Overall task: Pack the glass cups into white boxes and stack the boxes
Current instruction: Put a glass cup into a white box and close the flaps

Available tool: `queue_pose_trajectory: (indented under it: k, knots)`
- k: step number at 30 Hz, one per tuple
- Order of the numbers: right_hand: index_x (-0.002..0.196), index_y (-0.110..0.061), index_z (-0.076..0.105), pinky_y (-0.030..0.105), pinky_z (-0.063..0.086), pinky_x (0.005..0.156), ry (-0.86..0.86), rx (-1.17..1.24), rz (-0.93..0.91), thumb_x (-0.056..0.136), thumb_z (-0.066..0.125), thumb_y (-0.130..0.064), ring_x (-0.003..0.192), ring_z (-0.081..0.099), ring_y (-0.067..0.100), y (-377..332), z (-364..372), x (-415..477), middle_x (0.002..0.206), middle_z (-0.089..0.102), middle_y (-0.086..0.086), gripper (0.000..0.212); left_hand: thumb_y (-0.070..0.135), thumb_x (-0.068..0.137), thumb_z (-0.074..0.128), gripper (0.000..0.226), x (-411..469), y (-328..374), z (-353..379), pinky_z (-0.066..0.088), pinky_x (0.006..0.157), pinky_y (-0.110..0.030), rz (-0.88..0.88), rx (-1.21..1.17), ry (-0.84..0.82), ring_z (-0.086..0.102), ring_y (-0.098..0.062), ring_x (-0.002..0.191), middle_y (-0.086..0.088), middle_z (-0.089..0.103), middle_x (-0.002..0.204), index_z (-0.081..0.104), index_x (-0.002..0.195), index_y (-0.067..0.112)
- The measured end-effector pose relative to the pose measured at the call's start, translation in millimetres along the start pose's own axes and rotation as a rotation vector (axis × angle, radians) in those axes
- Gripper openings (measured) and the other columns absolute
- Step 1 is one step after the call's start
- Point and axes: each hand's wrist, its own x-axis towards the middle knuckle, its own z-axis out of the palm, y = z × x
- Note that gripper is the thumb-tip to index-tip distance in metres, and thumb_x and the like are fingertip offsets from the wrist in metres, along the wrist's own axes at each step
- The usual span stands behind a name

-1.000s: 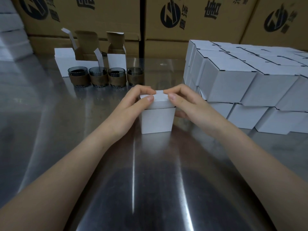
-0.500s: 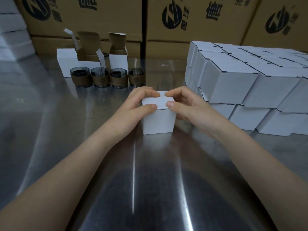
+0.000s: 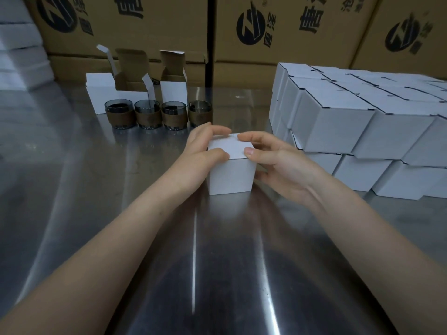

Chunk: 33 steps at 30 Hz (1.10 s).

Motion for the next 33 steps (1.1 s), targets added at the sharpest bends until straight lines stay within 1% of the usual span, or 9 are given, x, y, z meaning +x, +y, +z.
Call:
queue_pose_trajectory:
  k: [4, 7, 9, 13, 17, 19, 24, 27, 33]
  knots:
    - [0.104, -0.019, 0.066, 0.027, 0.054, 0.076, 0.058, 0.05, 0.0, 0.094, 0.056, -0.004, 0.09, 0.067, 0.014, 3, 5, 1, 0.111, 0.062, 0.005, 0.021, 0.03, 0.067, 0.051, 0.062, 2, 3, 1, 0.039, 0.11, -0.042, -0.047, 0.016, 0.033, 0.042, -0.017, 0.127, 0.003, 0.035, 0.139, 0.048, 0.129, 0.033]
    - [0.1, -0.021, 0.068, 0.039, 0.054, 0.092, 0.14, -0.042, -0.039, 0.096, 0.057, -0.009, 0.104, 0.065, 0.021, 9, 9, 2, 0.112, 0.064, 0.005, 0.017, 0.031, 0.068, 0.053, 0.07, 4, 2, 0, 0.043, 0.107, -0.041, -0.072, -0.004, 0.075, 0.046, -0.022, 0.124, -0.003, 0.038, 0.14, 0.042, 0.137, 0.03]
    - [0.095, -0.025, 0.07, 0.043, 0.049, 0.101, 0.256, -0.231, -0.137, 0.096, 0.058, -0.014, 0.11, 0.061, 0.02, 14, 15, 2, 0.112, 0.066, 0.002, 0.016, 0.03, 0.078, 0.062, 0.063, 4, -2, 1, 0.043, 0.106, -0.04, -0.069, -0.023, 0.134, 0.048, -0.023, 0.124, -0.005, 0.042, 0.138, 0.041, 0.138, 0.029]
    - [0.098, -0.017, 0.073, 0.029, 0.038, 0.102, 0.507, -0.783, -0.528, 0.091, 0.063, -0.015, 0.115, 0.051, 0.015, 22, 28, -1, 0.116, 0.057, 0.001, 0.013, 0.022, 0.093, 0.064, 0.045, 3, -12, 5, 0.049, 0.096, -0.036, -0.018, -0.027, 0.274, 0.056, -0.017, 0.115, 0.0, 0.052, 0.129, 0.042, 0.132, 0.029]
    - [0.11, -0.003, 0.07, 0.037, 0.043, 0.095, 0.432, -1.15, -0.754, 0.08, 0.06, -0.001, 0.108, 0.053, 0.032, 27, 37, -6, 0.113, 0.061, 0.012, 0.031, 0.033, 0.093, 0.064, 0.032, 1, -19, 5, 0.049, 0.087, -0.023, 0.025, -0.002, 0.34, 0.058, -0.008, 0.108, 0.011, 0.058, 0.114, 0.045, 0.119, 0.031]
    - [0.122, -0.002, 0.063, 0.039, 0.044, 0.094, 0.368, -1.306, -0.737, 0.08, 0.059, -0.002, 0.11, 0.051, 0.032, 27, 41, -6, 0.117, 0.062, 0.012, 0.042, 0.036, 0.095, 0.061, 0.027, 1, -22, 4, 0.042, 0.082, -0.01, 0.047, 0.045, 0.327, 0.054, -0.002, 0.108, 0.015, 0.057, 0.115, 0.047, 0.118, 0.029]
    - [0.137, -0.004, 0.048, 0.04, 0.041, 0.093, 0.359, -1.696, -0.57, 0.086, 0.049, -0.016, 0.118, 0.045, 0.031, 25, 39, 3, 0.13, 0.052, 0.009, 0.053, 0.027, 0.098, 0.055, 0.026, 2, -25, 3, 0.041, 0.079, -0.009, 0.064, 0.161, 0.311, 0.055, 0.004, 0.096, 0.009, 0.057, 0.121, 0.05, 0.123, 0.023]
    - [0.137, -0.008, 0.042, 0.035, 0.032, 0.09, 0.398, -1.828, -0.466, 0.09, 0.042, -0.025, 0.118, 0.042, 0.029, 20, 38, 18, 0.129, 0.049, 0.007, 0.05, 0.018, 0.093, 0.057, 0.026, -2, -21, 6, 0.049, 0.089, -0.031, 0.093, 0.326, 0.261, 0.059, -0.011, 0.097, 0.004, 0.059, 0.12, 0.057, 0.119, 0.021]
    - [0.134, -0.01, 0.038, 0.039, 0.032, 0.098, 0.38, -1.827, -0.261, 0.082, 0.054, -0.02, 0.118, 0.041, 0.037, 6, 30, 65, 0.124, 0.046, 0.016, 0.054, 0.017, 0.091, 0.05, 0.013, -16, -9, 9, 0.051, 0.068, -0.043, 0.232, 0.572, 0.195, 0.059, -0.026, 0.072, 0.007, 0.055, 0.064, 0.061, 0.093, 0.023]
